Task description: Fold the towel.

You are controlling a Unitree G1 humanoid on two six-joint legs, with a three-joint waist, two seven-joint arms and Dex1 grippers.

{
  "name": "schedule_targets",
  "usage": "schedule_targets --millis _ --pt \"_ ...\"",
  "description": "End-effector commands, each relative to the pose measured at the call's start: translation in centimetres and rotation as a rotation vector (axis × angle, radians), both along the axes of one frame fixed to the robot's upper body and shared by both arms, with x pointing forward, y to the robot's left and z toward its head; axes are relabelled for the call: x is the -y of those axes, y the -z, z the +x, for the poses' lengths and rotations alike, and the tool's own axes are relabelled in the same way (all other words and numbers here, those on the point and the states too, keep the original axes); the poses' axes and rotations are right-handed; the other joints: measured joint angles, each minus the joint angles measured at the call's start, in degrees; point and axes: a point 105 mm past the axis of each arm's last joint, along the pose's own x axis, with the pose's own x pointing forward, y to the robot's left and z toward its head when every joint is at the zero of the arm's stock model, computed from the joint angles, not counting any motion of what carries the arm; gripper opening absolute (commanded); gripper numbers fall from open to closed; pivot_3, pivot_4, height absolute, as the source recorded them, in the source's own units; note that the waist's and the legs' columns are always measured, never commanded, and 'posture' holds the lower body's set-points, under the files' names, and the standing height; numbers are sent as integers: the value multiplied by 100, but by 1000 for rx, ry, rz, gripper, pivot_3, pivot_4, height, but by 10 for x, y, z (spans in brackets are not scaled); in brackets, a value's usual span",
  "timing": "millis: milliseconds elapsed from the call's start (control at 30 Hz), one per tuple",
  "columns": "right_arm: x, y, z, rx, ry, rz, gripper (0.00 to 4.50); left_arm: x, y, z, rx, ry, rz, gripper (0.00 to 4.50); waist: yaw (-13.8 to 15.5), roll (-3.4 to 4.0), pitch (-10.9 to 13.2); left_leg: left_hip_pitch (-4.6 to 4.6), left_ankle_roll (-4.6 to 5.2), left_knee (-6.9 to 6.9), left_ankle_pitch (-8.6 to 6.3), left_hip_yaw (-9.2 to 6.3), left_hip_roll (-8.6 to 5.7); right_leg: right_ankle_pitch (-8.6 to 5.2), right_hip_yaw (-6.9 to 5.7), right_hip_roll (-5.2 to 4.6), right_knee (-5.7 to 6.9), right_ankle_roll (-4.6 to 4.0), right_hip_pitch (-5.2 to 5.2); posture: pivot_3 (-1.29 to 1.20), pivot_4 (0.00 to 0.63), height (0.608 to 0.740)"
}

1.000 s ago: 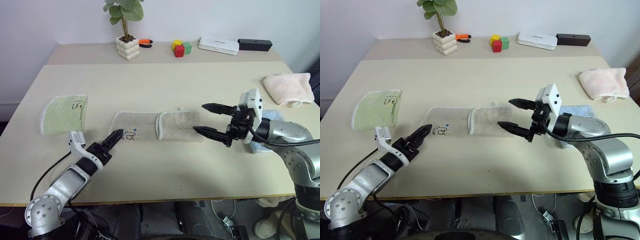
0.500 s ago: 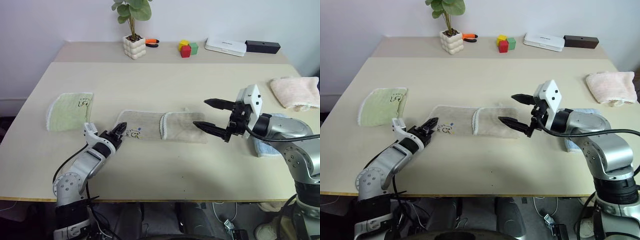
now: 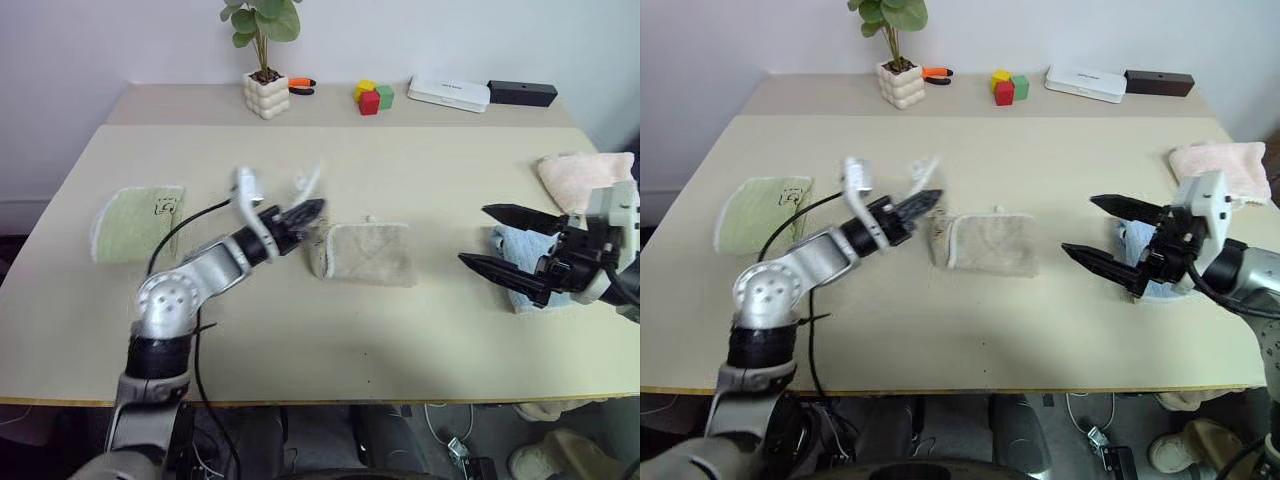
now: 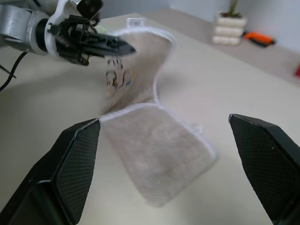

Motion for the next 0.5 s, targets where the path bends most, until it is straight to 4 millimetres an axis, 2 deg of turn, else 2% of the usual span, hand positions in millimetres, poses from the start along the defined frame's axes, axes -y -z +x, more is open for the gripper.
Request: schedule_targets --millis 33,167,267,333,433,500 --pt "-4 -11 -2 89 15 -24 4500 35 5 -5 70 172 50 24 -5 1 0 -1 0 0 0 0 0 0 0 0 -2 1 0 0 150 740" --pt "-4 -18 1 126 43 -36 4500 57 23 0 93 232 158 24 -5 0 2 -7 2 0 -1 -1 0 0 0 0 -4 2 -4 0 150 740" --pt "-6 -21 1 137 67 -22 4500 81 36 -16 108 351 178 24 5 0 1 -7 4 -2 -2 -1 0 2 1 0 -6 7 -4 0 150 740" --pt "-6 -21 1 138 76 -19 4500 87 46 -21 121 388 214 24 12 0 2 -11 4 -1 -2 -1 0 3 0 -1 -6 11 -5 0 150 740" --pt "-9 -21 1 146 88 -11 4500 89 46 -15 128 367 179 912 19 0 2 -13 5 1 -3 -1 0 2 1 -2 -7 8 -5 0 150 740" --pt "-10 -21 2 146 90 -10 4500 90 47 -12 143 355 185 1868 9 0 2 -13 5 1 -3 -2 0 2 0 -2 -7 8 -5 0 150 740"
